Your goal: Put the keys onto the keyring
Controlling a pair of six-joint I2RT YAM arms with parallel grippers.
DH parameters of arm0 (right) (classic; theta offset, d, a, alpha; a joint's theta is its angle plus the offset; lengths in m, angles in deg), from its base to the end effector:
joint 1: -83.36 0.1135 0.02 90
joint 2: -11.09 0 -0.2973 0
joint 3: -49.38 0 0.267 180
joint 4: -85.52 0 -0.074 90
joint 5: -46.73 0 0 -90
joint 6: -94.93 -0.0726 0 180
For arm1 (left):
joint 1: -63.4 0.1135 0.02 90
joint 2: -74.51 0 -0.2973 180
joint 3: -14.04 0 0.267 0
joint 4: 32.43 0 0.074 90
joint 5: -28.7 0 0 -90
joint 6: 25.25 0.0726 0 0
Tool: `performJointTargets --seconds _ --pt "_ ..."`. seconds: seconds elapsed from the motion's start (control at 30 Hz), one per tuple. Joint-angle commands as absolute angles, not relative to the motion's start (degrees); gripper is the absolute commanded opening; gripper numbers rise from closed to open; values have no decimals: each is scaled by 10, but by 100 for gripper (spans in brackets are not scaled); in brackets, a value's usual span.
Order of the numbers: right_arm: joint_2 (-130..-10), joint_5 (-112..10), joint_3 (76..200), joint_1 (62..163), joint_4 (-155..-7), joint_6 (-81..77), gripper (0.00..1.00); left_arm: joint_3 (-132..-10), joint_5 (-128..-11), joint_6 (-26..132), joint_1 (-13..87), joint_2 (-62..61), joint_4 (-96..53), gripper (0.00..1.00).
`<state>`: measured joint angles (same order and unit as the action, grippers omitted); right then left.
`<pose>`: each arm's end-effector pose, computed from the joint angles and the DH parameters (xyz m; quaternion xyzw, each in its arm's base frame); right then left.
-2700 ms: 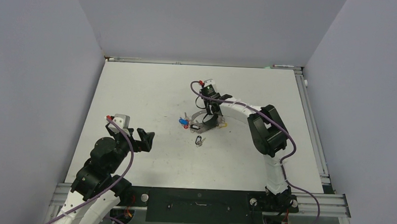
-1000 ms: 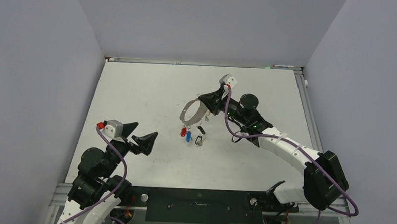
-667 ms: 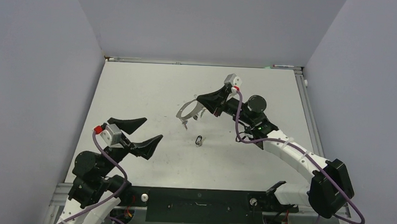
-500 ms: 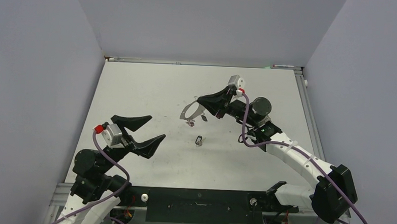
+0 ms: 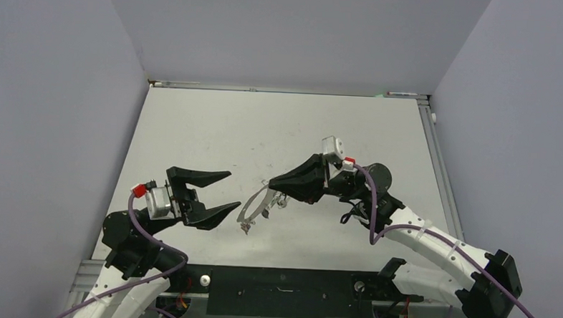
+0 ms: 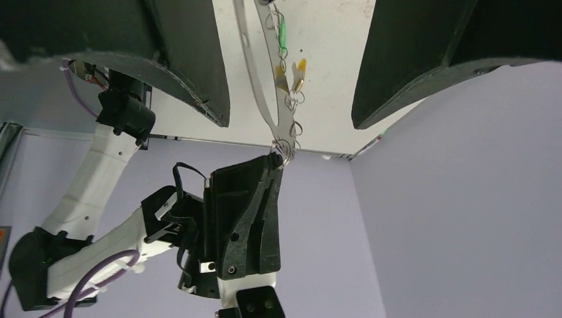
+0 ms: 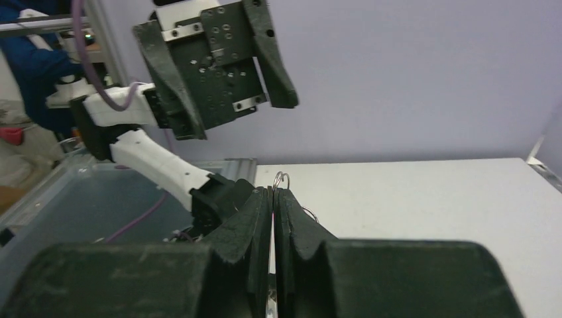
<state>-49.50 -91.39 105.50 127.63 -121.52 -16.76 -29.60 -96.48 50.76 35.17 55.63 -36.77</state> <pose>0.1436 0.2155 0.3987 -0.4318 0.4306 0.6033 0.5140 0.0663 -0.0830 0.3864 0.3184 0.4471 -0.4388 0.7115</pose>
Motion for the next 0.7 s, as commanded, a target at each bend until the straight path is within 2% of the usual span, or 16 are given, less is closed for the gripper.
performJointTargets --seconds 0.0,0.3,0.5,0.67 --pt "-472 -930 1054 1329 -1270 -170 5 -283 -1042 483 348 564 -459 63" --pt "-490 -908 1062 1396 -1275 -156 5 -264 -1090 464 343 560 -473 44" --pt "-502 -903 1074 1409 -1269 -146 5 -253 -1093 468 336 572 -459 46" --pt "-514 -899 1078 1416 -1275 -143 5 -250 -1099 460 334 567 -464 40"
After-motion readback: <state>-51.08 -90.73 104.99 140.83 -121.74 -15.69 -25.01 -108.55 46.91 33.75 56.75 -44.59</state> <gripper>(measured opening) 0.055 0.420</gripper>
